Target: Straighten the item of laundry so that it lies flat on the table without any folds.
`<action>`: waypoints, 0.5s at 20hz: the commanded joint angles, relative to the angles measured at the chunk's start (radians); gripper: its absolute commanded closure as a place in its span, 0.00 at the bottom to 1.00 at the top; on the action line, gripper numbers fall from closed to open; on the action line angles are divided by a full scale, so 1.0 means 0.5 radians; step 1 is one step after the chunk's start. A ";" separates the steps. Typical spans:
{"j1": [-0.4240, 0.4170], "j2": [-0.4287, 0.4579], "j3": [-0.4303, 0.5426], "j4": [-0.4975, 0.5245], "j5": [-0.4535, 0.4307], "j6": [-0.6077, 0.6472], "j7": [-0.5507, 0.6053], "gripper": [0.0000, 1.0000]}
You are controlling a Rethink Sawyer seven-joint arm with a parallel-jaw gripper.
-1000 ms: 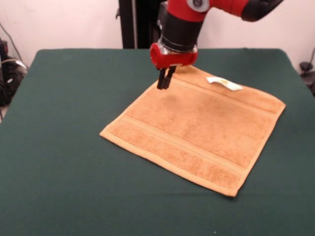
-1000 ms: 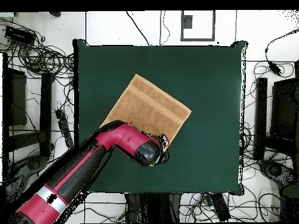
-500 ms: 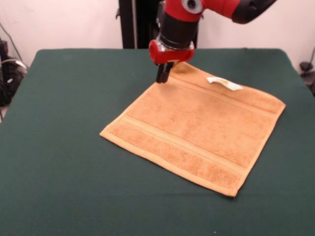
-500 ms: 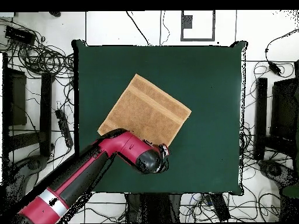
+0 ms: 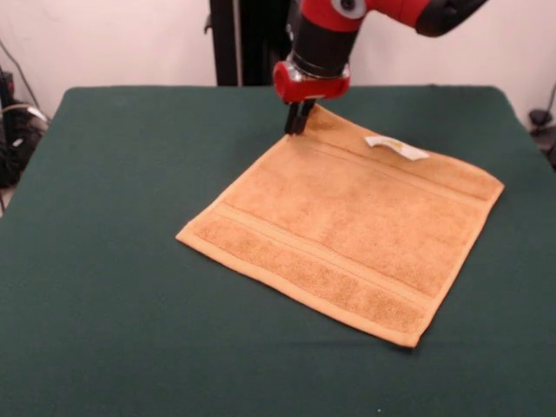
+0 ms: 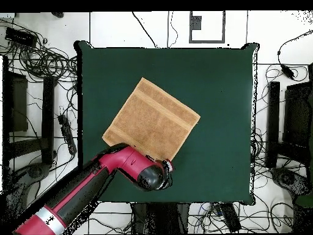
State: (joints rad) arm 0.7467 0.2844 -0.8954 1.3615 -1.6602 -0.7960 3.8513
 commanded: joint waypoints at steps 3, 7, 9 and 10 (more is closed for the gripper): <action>0.028 0.018 0.449 0.002 0.105 -0.046 0.388 1.00; 0.015 0.011 0.487 0.008 0.103 -0.025 0.349 1.00; 0.010 0.004 0.504 0.010 0.105 -0.016 0.335 1.00; 0.002 0.003 0.513 0.004 0.120 0.002 0.327 1.00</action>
State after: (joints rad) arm 0.7489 0.2591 -0.8570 1.3834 -1.6571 -0.7953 3.8513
